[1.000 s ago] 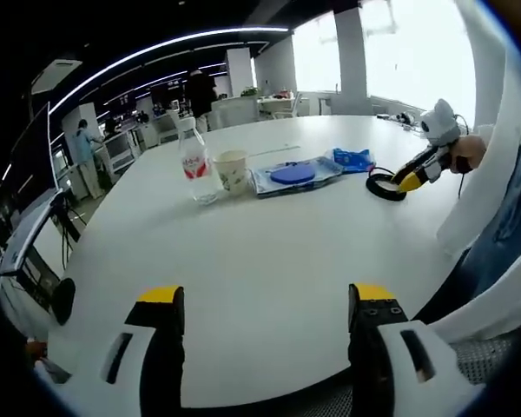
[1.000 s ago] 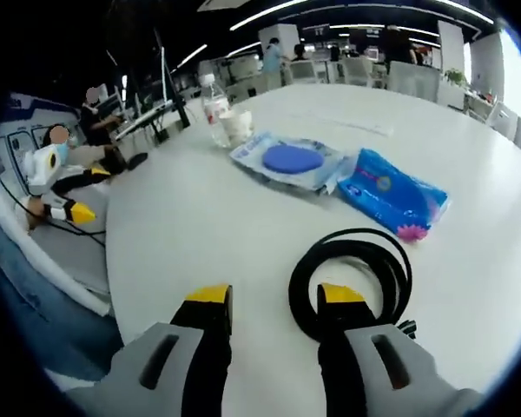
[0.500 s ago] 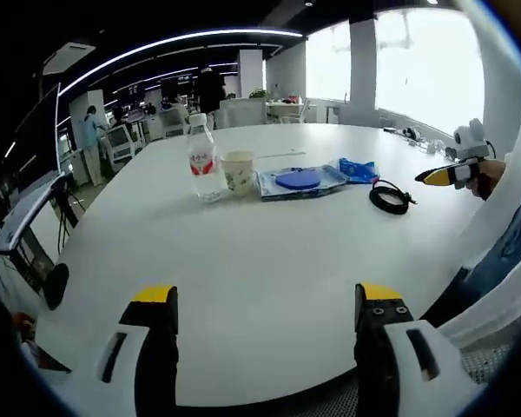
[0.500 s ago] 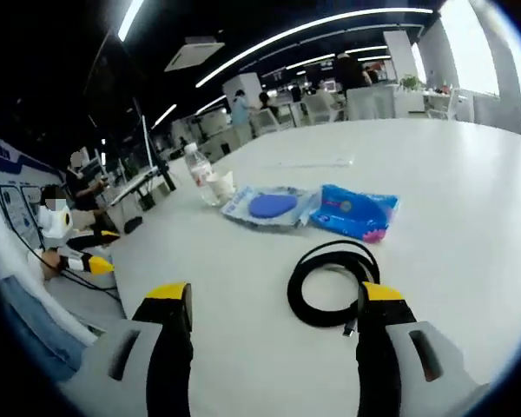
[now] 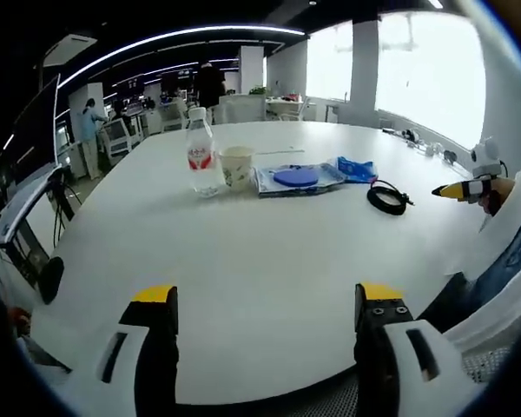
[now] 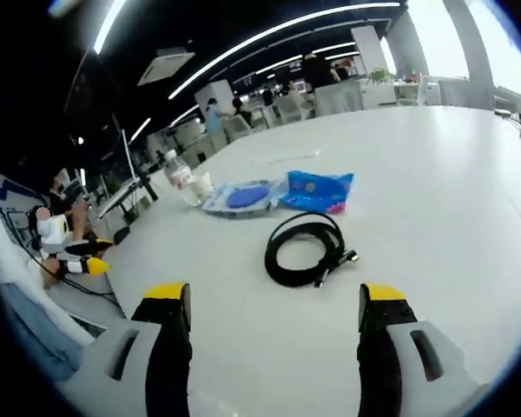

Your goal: Arrange the tabletop items into an orderly group along one side of the table until the central work area is clear of visible clutter.

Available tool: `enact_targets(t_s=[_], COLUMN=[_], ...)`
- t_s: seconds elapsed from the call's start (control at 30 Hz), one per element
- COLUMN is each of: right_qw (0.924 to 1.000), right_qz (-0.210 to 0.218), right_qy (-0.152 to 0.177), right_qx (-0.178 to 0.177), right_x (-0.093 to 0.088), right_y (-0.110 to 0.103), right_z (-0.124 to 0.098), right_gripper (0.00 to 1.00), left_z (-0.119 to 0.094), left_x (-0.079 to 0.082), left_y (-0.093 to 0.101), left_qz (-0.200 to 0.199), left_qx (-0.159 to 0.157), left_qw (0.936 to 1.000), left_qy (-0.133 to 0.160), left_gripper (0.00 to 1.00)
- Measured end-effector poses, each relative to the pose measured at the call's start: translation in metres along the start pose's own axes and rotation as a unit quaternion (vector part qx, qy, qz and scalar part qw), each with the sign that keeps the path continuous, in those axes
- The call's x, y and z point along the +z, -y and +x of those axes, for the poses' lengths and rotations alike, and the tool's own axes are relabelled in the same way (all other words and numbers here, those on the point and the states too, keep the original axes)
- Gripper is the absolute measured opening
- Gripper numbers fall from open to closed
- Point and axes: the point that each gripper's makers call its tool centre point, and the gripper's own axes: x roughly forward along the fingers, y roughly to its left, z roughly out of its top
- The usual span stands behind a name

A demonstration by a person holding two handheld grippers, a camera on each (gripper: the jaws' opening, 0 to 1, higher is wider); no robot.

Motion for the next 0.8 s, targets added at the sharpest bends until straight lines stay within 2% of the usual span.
enact_targets(t_s=[0.17,0.37,0.6,0.8], right_qw=[1.0,0.9999,0.9998,0.9996], right_qz=[0.005,0.002,0.004,0.008], right_qy=[0.003,0.011,0.004,-0.005], right_qx=[-0.006,-0.013,-0.02,-0.026], right_x=[0.002,0.012,0.011,0.006], right_y=[0.002,0.008,0.01,0.009], right_z=[0.0,-0.001,-0.004,-0.005], right_gripper=[0.78,0.79,0.78,0.78], left_z=[-0.001,0.007,0.016,0.022], left_x=[0.006,0.012,0.017,0.028], left_y=[-0.008,-0.014,-0.01,-0.017], left_qz=[-0.023,-0.058,-0.05,-0.052], left_qx=[0.006,0.004,-0.015,-0.022], left_qw=[0.9997,0.9981,0.9985,0.9982], left_qy=[0.012,0.022,0.017,0.021], left_gripper=[0.88,0.95,1.0,1.0])
